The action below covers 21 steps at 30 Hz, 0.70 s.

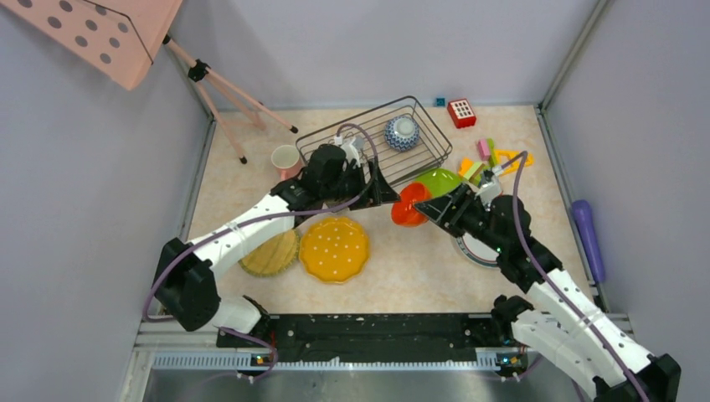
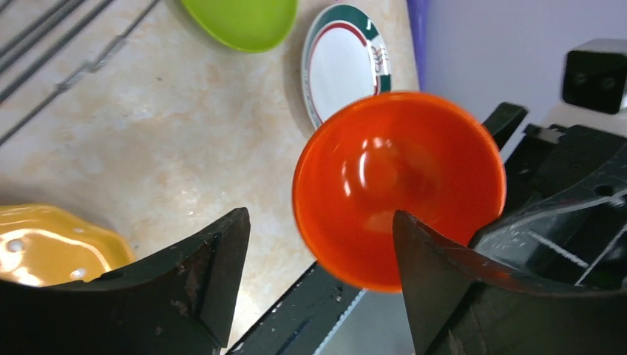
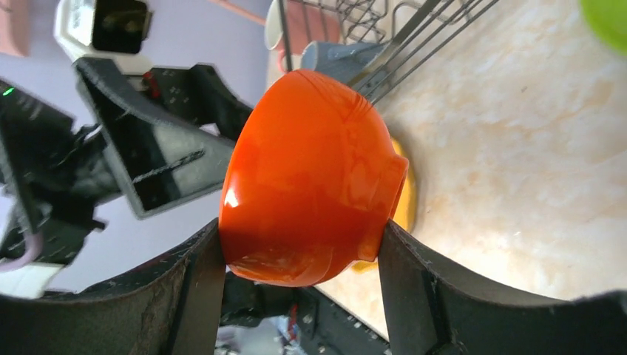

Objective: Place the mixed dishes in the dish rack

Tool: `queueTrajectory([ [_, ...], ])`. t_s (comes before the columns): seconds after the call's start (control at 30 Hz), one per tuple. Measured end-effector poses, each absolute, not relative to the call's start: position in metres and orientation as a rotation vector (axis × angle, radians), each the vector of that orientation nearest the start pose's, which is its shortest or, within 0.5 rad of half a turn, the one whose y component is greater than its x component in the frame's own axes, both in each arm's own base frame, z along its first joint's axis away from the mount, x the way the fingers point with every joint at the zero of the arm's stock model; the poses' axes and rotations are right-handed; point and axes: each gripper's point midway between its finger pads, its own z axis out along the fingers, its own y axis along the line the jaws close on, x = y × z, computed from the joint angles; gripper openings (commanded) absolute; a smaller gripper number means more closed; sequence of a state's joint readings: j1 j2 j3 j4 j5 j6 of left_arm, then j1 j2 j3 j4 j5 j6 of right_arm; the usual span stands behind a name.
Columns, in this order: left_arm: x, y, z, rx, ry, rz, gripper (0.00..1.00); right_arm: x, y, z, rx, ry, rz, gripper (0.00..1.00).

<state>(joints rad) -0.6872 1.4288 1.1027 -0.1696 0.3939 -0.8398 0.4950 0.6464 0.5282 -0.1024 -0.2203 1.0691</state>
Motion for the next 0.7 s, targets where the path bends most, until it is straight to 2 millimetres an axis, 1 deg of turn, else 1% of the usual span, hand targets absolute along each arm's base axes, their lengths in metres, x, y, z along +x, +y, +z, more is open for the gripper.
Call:
queueTrajectory([
  [0.07,0.265,-0.329,0.223,0.079,2.313,-1.214,0.79,0.227,0.201,0.232,0.360,1.978,1.201,0.05],
  [0.1,0.266,-0.325,0.225,0.075,2.307,-1.191,0.81,0.233,0.201,0.235,0.334,1.989,1.152,0.03],
  [0.2,0.269,-0.303,0.240,0.050,2.256,-1.111,0.85,0.256,0.202,0.254,0.236,1.986,1.031,0.02],
  [0.3,0.272,-0.274,0.263,0.021,2.180,-1.036,0.85,0.287,0.204,0.275,0.126,1.964,0.892,0.01],
  [0.37,0.275,-0.253,0.273,-0.005,2.144,-0.977,0.86,0.308,0.204,0.281,0.071,1.971,0.791,0.00],
  [0.4,0.276,-0.243,0.275,-0.019,2.133,-0.945,0.86,0.323,0.206,0.283,0.042,1.979,0.731,0.00],
  [0.47,0.276,-0.222,0.275,-0.044,2.122,-0.871,0.86,0.349,0.209,0.279,-0.005,2.010,0.626,0.00],
  [0.5,0.276,-0.214,0.274,-0.055,2.120,-0.838,0.86,0.362,0.211,0.274,-0.033,2.037,0.562,0.00],
  [0.57,0.273,-0.198,0.269,-0.069,2.128,-0.767,0.86,0.383,0.214,0.259,-0.075,2.092,0.449,0.00],
  [0.63,0.269,-0.185,0.265,-0.075,2.136,-0.705,0.86,0.399,0.217,0.242,-0.122,2.145,0.330,0.00],
  [0.7,0.265,-0.173,0.262,-0.086,2.139,-0.645,0.86,0.409,0.221,0.229,-0.174,2.177,0.222,0.00],
])
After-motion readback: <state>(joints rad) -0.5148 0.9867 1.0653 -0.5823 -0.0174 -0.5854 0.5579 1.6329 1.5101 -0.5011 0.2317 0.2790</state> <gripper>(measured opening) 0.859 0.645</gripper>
